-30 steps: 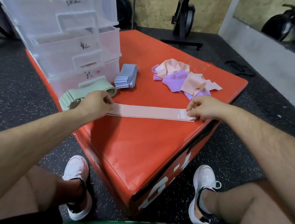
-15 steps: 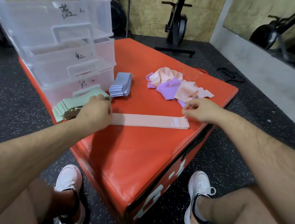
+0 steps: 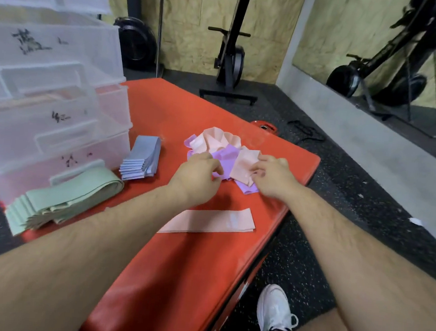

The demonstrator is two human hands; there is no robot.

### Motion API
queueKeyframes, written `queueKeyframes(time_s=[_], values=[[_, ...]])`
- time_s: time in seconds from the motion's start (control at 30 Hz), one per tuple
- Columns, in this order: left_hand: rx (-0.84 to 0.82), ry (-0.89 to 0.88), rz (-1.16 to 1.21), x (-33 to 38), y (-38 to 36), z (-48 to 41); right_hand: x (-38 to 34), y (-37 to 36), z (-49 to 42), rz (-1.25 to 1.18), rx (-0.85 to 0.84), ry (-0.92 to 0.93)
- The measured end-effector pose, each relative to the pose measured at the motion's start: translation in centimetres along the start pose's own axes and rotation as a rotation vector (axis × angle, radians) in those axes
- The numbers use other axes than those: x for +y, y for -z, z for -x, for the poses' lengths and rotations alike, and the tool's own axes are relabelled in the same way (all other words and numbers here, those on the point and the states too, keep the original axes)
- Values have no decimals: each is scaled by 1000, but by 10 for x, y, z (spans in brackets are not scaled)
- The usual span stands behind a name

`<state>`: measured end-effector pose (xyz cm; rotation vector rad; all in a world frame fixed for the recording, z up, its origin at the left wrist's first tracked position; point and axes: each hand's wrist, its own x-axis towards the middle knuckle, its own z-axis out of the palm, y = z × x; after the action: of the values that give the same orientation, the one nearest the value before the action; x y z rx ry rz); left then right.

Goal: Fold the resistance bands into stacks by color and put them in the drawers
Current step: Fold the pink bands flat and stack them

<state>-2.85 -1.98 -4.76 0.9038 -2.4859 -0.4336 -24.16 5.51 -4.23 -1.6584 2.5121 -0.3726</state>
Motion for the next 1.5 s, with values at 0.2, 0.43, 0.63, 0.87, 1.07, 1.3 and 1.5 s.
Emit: queueKeyframes(time_s=[0.2, 0.43, 0.63, 0.87, 1.07, 1.3, 1.5], values=[[-39, 49, 94, 2, -10, -18, 4, 7, -7, -31, 139, 92], [-55, 274, 418, 10, -4, -20, -20, 45, 14, -302, 321, 292], [-1, 497, 1024, 25, 4, -22, -31, 55, 33, -463, 352, 318], [-69, 612, 1161, 20, 0, -22, -29, 53, 38, -577, 280, 293], [-70, 587, 1347, 32, 0, -23, -28, 54, 45, -598, 271, 307], [140, 535, 1047, 28, 9, -22, -23, 53, 44, -501, 255, 132], [232, 285, 707, 19, 32, -11, -51, 40, 27, -501, 77, 301]])
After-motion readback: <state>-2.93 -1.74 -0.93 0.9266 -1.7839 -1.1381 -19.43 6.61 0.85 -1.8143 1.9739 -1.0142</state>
